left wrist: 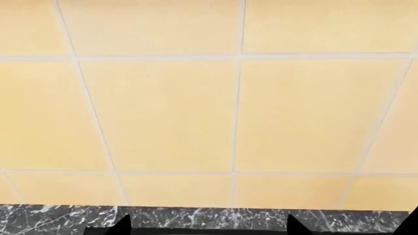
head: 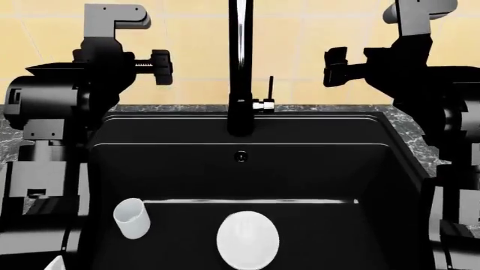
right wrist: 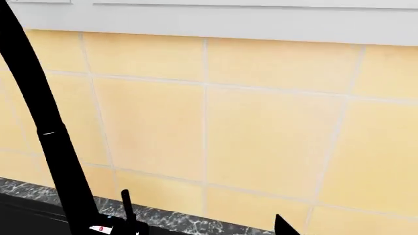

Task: Pick the cup and bowl from the sink and place them on the counter for drying.

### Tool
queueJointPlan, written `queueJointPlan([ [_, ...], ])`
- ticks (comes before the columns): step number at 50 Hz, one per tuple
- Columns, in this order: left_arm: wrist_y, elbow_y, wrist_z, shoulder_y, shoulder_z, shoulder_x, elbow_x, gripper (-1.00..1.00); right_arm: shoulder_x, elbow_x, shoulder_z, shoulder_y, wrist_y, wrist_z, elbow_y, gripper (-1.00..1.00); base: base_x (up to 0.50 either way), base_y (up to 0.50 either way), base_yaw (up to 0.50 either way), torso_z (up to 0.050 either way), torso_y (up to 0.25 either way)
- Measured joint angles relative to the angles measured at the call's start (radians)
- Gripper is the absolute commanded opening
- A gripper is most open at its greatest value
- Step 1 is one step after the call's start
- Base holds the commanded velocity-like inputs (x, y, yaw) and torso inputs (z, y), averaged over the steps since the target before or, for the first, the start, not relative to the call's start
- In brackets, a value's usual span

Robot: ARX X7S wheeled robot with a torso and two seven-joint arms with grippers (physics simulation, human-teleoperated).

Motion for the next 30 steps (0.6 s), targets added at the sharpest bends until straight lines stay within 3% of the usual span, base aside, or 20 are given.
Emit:
queueJointPlan([
  [21,-0.035,0.054,-0.020,0.065,0.000,-0.020,-0.007,1.00,0.003,0.013,0.028,-0.032,0.029,0.031,-0.023,1.00,0.03,0.00,0.00,0.000,0.000],
  [30,-0.174,0.162,-0.039,0.119,0.001,-0.029,-0.020,1.00,0.009,0.026,0.046,-0.060,0.057,0.043,-0.069,1.00,0.00,0.00,0.00,0.000,0.000],
])
